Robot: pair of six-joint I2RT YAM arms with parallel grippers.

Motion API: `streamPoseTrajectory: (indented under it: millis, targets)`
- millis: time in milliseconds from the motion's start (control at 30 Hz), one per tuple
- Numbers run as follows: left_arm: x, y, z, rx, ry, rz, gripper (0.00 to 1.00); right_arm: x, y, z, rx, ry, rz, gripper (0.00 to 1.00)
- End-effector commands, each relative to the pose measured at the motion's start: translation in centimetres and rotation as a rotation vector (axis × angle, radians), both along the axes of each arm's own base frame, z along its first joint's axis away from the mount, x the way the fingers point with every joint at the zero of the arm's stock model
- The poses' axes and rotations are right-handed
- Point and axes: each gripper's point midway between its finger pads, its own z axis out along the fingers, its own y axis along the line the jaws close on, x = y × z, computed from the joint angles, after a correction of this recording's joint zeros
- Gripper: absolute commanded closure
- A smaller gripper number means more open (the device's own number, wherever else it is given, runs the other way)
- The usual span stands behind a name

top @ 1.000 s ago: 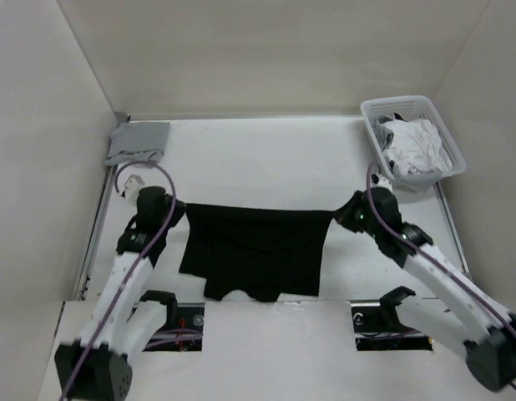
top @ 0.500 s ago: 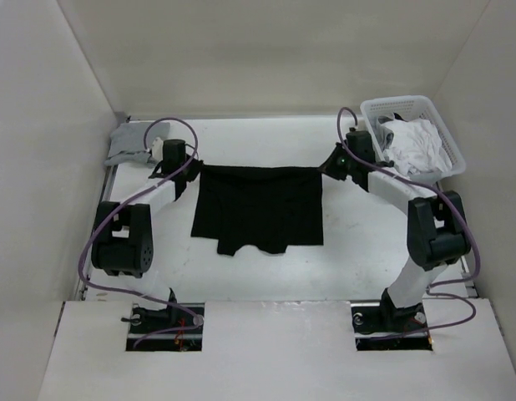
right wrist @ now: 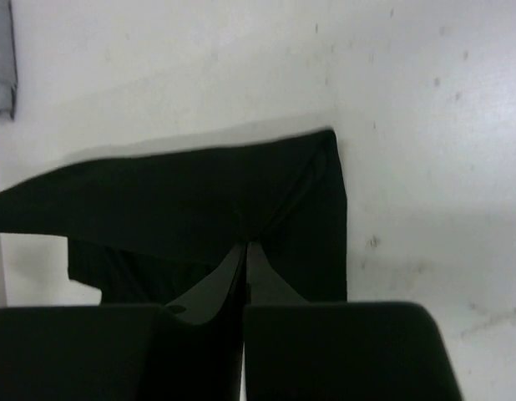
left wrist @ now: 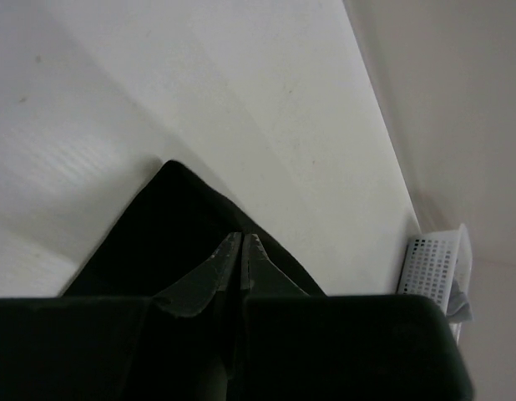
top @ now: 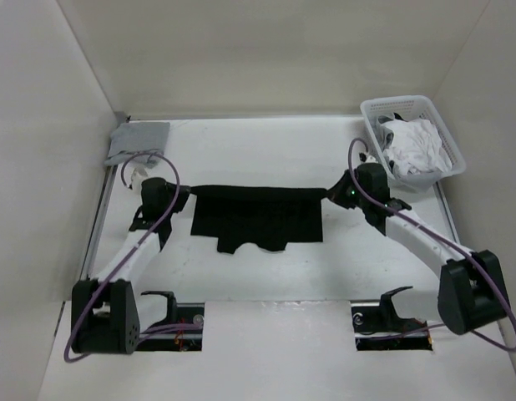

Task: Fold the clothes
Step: Fold the tank top

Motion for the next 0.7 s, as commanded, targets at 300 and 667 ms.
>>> streamPoseTrajectory:
  millis: [300,667]
  targets:
    - [-7.9,1.4,-1.1,-0.045,-0.067,-0.005,1.0,-7.7,1.6,-1.9,-0.018,-0.021,0.046,0.99]
    - [-12.6,2.0,-6.6,-0.048,0.036,0.009,1.0,-11.7,0.4,-7.9,0.01,0.168,-0.04,0.98]
